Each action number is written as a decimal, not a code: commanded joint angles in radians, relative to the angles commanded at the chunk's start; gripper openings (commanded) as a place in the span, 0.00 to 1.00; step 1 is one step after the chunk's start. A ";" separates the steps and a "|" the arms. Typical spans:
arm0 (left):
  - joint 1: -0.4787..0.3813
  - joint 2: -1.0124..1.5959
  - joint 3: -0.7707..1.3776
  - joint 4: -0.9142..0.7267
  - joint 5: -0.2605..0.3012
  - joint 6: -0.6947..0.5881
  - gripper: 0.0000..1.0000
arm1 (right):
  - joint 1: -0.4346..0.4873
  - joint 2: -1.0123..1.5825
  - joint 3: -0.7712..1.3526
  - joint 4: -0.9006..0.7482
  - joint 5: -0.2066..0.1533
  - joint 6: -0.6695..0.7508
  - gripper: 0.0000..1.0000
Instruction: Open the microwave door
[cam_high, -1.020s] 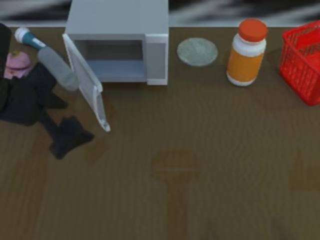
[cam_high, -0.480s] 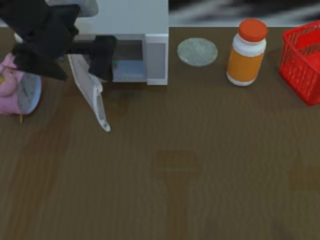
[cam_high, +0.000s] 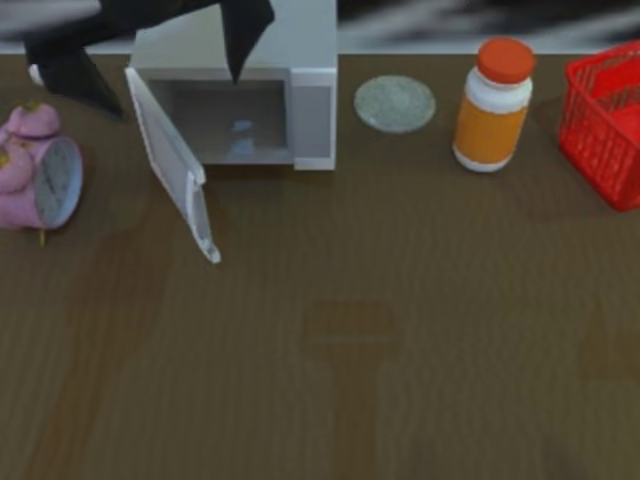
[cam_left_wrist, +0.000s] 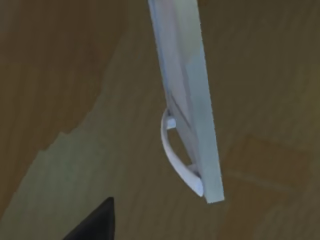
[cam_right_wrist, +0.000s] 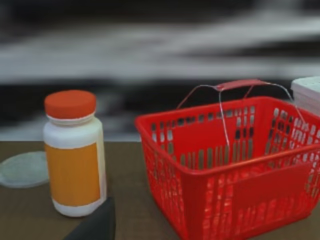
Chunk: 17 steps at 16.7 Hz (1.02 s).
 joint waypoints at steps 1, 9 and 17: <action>-0.011 0.027 0.059 -0.050 -0.026 -0.066 1.00 | 0.000 0.000 0.000 0.000 0.000 0.000 1.00; -0.045 0.105 0.227 -0.198 -0.105 -0.240 1.00 | 0.000 0.000 0.000 0.000 0.000 0.000 1.00; -0.039 0.181 0.269 -0.160 -0.103 -0.234 1.00 | 0.000 0.000 0.000 0.000 0.000 0.000 1.00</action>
